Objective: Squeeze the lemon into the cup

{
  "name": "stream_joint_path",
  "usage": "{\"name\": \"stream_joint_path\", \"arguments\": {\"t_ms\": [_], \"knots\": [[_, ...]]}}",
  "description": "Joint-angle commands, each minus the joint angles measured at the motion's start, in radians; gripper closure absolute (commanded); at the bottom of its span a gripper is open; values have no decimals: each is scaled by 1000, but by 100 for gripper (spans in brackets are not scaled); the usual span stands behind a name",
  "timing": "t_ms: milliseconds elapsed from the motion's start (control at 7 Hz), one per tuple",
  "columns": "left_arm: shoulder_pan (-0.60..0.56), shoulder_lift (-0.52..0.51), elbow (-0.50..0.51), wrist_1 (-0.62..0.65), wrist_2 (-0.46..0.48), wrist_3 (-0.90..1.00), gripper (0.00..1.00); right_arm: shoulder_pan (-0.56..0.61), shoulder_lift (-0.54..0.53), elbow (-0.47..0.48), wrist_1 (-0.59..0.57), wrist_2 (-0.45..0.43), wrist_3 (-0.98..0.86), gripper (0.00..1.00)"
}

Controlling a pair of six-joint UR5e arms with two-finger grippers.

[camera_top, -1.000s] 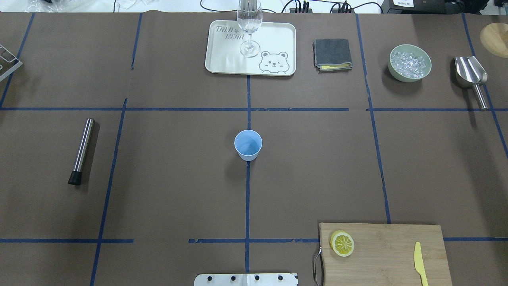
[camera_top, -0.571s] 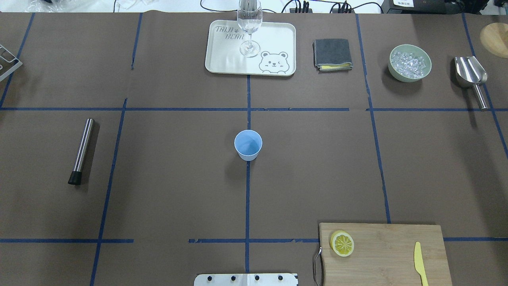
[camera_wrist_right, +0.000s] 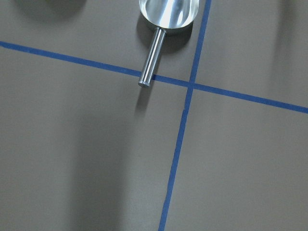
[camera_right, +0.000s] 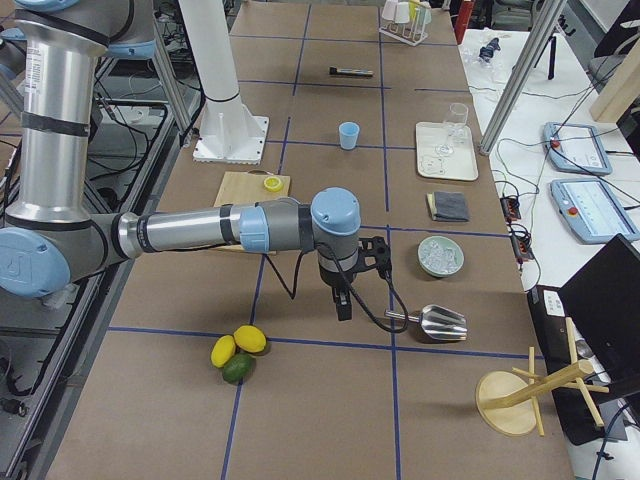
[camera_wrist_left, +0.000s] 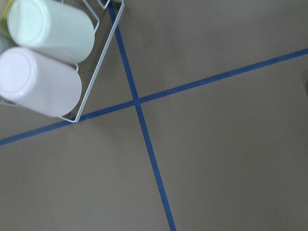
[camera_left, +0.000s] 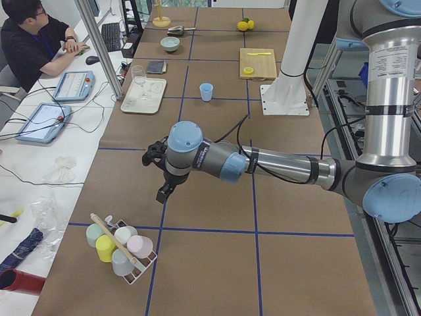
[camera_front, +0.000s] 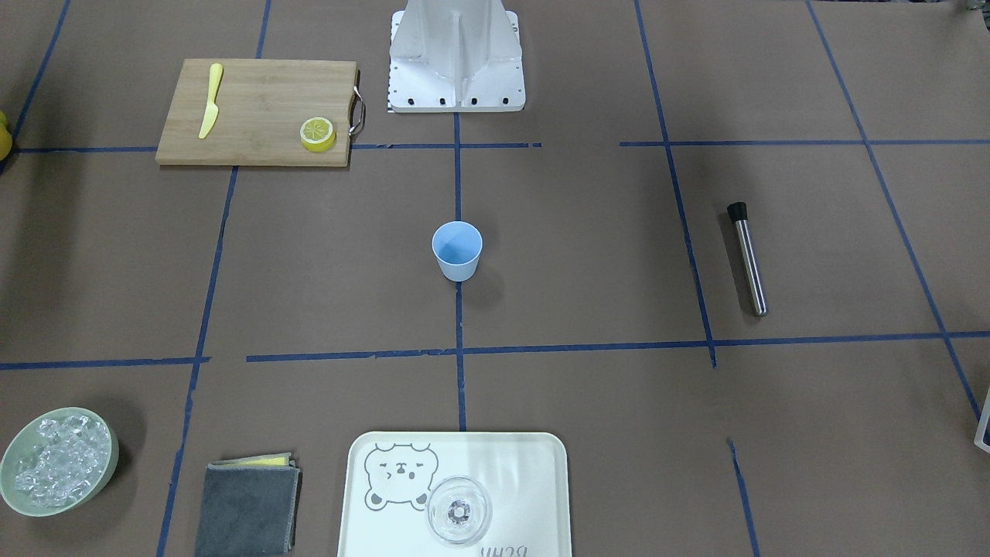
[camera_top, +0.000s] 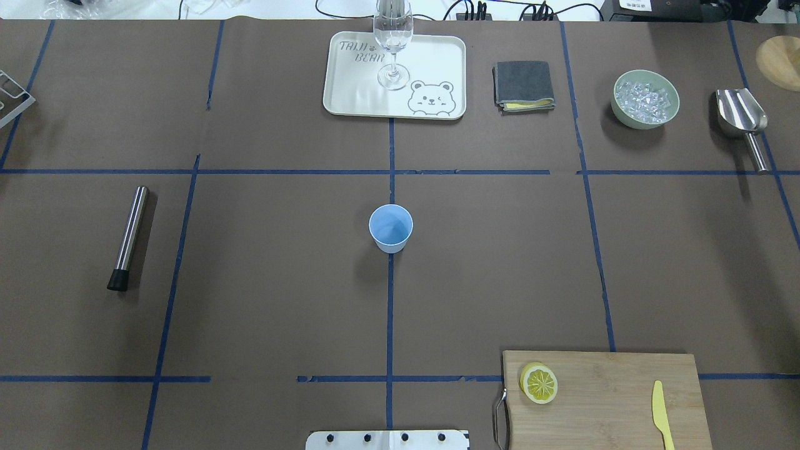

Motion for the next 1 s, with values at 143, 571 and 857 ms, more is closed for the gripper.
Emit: {"name": "stream_joint_path", "arguments": {"t_ms": [143, 571, 857], "knots": [[0, -18, 56, -321, -8, -204, 0, -1, 36, 8, 38, 60, 102, 0], [3, 69, 55, -322, 4, -198, 0, -15, 25, 77, 145, 187, 247, 0], [3, 102, 50, -328, 4, -199, 0, -208, 51, 101, 347, 31, 533, 8]]}}
